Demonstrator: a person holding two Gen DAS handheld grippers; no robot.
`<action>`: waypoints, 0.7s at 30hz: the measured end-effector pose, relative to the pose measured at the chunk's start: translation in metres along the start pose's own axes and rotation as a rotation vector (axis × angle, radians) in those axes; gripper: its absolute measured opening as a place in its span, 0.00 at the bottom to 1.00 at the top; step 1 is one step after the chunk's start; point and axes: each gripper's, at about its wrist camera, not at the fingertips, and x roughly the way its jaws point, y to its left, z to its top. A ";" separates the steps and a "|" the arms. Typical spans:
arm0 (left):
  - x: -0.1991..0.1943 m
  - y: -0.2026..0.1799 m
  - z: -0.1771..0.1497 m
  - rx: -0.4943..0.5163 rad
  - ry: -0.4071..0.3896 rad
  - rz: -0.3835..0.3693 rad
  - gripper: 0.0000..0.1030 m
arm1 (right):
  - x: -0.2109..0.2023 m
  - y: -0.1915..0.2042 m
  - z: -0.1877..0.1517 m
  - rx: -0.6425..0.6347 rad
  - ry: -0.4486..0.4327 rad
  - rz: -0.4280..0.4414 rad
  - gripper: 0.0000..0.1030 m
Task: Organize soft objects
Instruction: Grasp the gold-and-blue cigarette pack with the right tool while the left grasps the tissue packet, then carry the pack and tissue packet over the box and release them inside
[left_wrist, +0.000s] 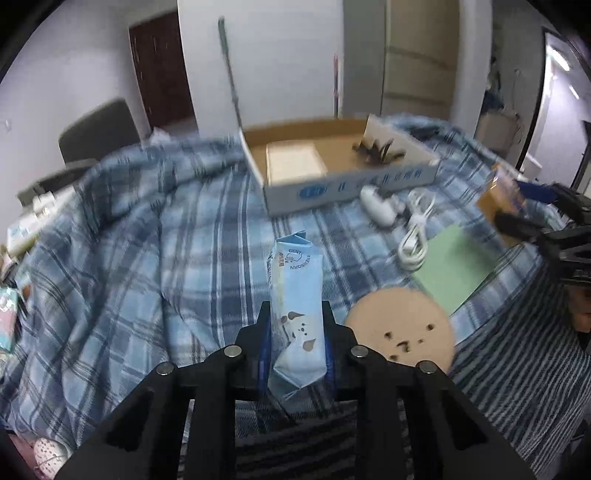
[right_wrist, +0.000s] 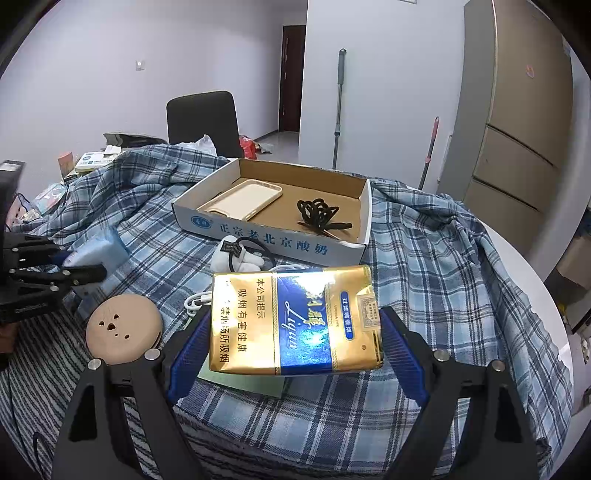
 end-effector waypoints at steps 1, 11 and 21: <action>-0.006 -0.002 -0.001 0.009 -0.036 0.009 0.24 | -0.002 0.000 0.000 0.000 -0.011 -0.001 0.84; -0.051 -0.003 -0.002 0.001 -0.245 0.052 0.24 | -0.016 0.007 -0.001 -0.028 -0.084 -0.016 0.84; -0.112 -0.016 0.044 -0.038 -0.406 0.019 0.24 | -0.044 0.008 0.036 0.001 -0.192 -0.044 0.83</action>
